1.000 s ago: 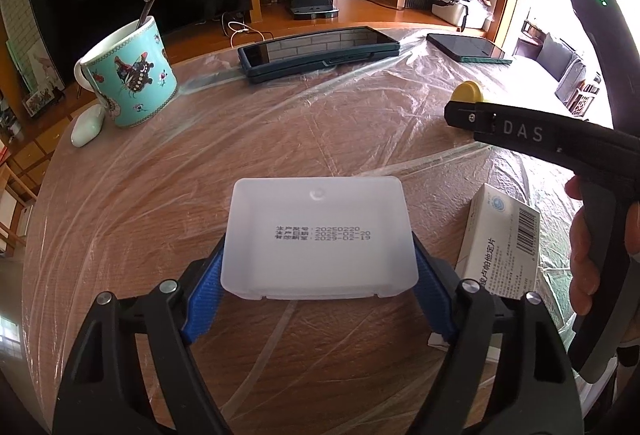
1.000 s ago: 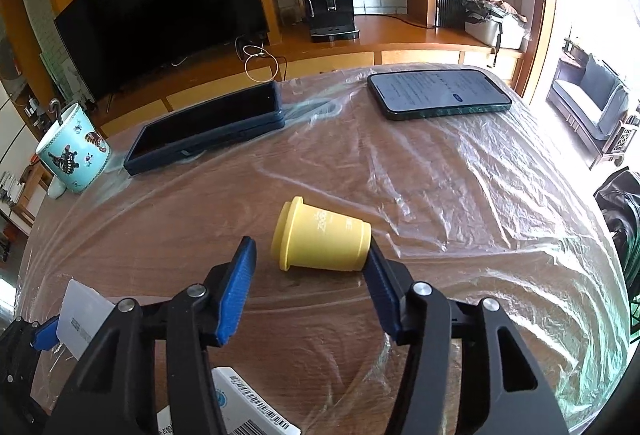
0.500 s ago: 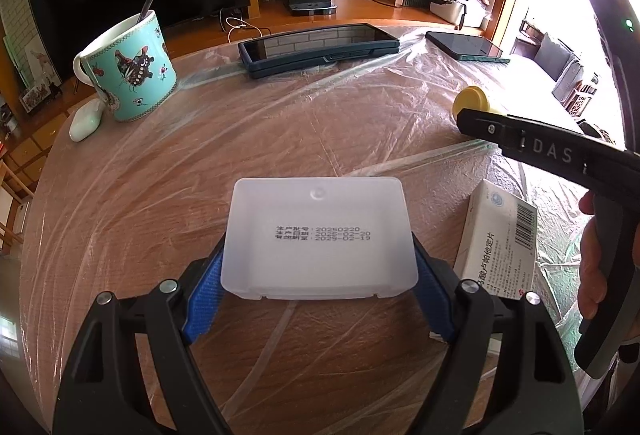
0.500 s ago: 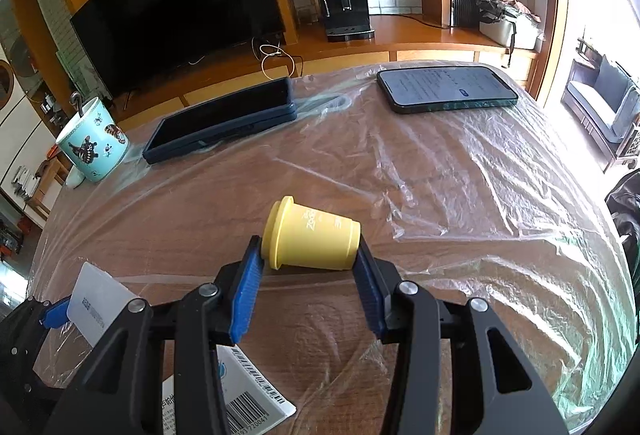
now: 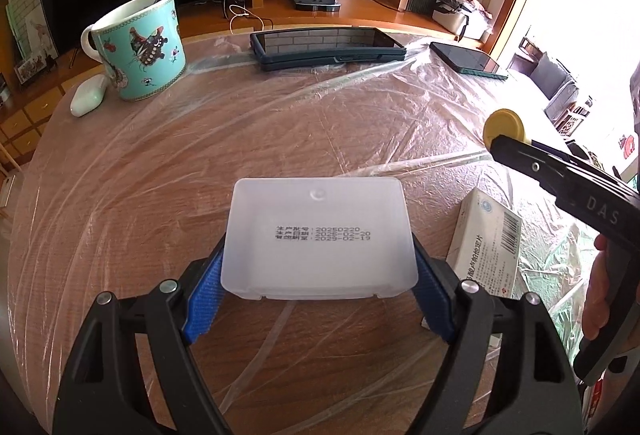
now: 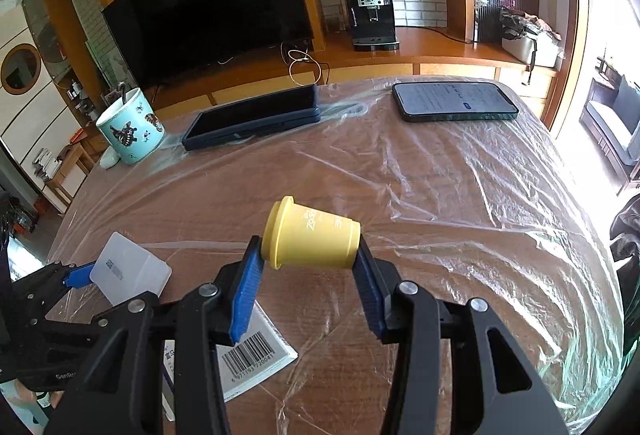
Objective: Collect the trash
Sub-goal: 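Lift the plastic case and yellow cup off the table with both tools, then carry the plastic case and yellow cup over the black bin with both tools, then lower both items into the bin and open both tools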
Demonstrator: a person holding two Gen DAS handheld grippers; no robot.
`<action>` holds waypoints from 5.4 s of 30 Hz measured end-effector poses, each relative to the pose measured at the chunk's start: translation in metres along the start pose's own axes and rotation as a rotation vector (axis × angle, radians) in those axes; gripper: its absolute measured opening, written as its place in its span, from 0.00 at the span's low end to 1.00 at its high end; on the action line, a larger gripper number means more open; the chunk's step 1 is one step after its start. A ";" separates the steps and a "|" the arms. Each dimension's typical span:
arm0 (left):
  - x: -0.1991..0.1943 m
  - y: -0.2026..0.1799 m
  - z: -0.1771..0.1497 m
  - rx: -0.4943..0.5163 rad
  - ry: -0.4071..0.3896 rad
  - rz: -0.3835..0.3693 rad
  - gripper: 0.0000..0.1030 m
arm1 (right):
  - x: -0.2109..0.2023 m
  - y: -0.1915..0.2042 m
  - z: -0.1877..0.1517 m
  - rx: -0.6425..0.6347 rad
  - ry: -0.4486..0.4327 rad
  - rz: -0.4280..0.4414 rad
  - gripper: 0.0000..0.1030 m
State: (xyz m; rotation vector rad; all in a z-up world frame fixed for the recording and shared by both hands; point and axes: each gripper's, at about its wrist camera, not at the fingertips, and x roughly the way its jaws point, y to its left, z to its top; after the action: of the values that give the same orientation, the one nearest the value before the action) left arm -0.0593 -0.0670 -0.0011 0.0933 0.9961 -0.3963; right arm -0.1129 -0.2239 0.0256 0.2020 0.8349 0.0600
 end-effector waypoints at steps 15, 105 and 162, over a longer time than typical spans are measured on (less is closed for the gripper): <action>-0.043 -0.002 -0.023 0.014 -0.056 -0.019 0.80 | -0.043 0.014 -0.036 -0.070 -0.005 0.091 0.43; -0.106 -0.065 -0.233 0.255 0.099 -0.146 0.80 | -0.132 0.049 -0.238 -0.295 0.221 0.236 0.43; -0.020 -0.062 -0.250 0.327 0.248 -0.072 0.80 | -0.076 0.048 -0.265 -0.292 0.369 0.169 0.43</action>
State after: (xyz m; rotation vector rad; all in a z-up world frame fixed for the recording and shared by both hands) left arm -0.2913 -0.0550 -0.1147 0.4112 1.1739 -0.6226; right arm -0.3587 -0.1458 -0.0825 -0.0164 1.1623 0.3845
